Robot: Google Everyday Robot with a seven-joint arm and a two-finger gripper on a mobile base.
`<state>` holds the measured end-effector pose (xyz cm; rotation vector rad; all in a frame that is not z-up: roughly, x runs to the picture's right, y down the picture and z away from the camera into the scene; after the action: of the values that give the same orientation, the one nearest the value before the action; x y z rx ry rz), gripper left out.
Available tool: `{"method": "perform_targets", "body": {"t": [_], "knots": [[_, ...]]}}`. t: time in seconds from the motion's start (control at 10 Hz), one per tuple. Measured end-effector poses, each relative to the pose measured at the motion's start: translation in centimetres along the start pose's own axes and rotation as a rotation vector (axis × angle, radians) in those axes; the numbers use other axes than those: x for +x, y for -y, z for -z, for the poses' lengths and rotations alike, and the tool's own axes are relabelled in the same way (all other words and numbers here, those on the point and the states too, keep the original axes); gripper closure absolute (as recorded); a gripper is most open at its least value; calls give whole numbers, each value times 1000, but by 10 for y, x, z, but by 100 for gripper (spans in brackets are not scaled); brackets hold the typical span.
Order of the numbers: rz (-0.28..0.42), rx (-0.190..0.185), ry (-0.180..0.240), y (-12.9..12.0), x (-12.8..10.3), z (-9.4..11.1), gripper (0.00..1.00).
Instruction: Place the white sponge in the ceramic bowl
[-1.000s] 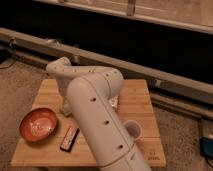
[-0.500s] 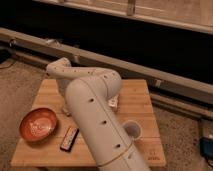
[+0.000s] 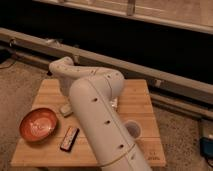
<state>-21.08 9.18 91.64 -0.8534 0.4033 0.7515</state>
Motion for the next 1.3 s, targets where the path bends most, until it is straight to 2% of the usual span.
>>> {"method": "perform_targets", "body": {"t": [0.5, 0.9, 1.1, 1.3], "knots": [[-15, -19, 44, -3, 8, 20, 100], [-40, 7, 100, 12, 25, 72, 100], [1, 11, 125, 4, 33, 101, 100], [89, 10, 133, -24, 38, 116, 100]]}}
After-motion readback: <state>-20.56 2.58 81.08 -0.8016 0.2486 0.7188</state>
